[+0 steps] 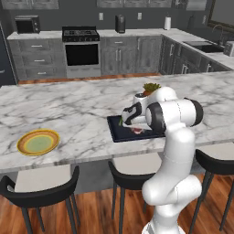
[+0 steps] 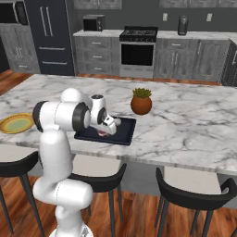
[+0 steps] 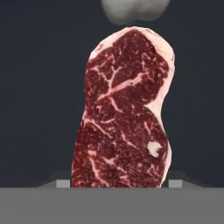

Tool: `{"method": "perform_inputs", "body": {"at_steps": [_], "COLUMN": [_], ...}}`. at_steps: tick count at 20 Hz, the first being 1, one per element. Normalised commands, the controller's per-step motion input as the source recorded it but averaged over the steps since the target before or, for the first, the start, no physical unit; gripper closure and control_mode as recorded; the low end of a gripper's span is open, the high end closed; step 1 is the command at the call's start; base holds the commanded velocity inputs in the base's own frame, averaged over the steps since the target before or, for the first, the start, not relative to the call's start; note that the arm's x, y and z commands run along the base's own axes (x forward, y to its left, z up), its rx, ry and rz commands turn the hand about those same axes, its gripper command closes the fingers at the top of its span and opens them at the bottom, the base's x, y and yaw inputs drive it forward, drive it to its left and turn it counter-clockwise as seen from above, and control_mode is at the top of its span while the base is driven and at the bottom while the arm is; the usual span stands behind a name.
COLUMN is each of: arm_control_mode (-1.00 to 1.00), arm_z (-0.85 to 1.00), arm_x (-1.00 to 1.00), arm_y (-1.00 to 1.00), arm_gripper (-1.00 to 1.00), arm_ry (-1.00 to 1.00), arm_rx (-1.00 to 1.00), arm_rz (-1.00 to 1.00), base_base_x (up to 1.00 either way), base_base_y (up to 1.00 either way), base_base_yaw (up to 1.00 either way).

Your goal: Create a steak meal by picking up the steak and asparagus from the tray and placing them on the plate. Leave the garlic on the tray.

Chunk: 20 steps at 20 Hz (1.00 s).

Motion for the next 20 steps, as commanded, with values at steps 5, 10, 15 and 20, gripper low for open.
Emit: {"method": "perform_inputs", "body": {"at_steps": [5, 10, 15, 20], "arm_control_mode": [-1.0, -1.0, -1.0, -1.0], "arm_z": [0.43, 0.8, 0.89, 0.59], "arm_x": [-0.45, -0.45, -0.25, -0.1], "arm_y": [0.32, 0.43, 0.56, 0.91], "arm_gripper": [1.0, 1.0, 1.0, 1.0], "arm_ry": [-0.14, -0.16, -0.11, -0.02], "arm_rx": [0.01, 0.14, 0.15, 0.02], "arm_rz": [0.05, 0.08, 0.08, 0.12], "base_base_x": [0.0, 0.0, 0.0, 0.0], "base_base_y": [0.0, 0.0, 0.0, 0.0], "base_base_yaw": [0.0, 0.0, 0.0, 0.0]}}
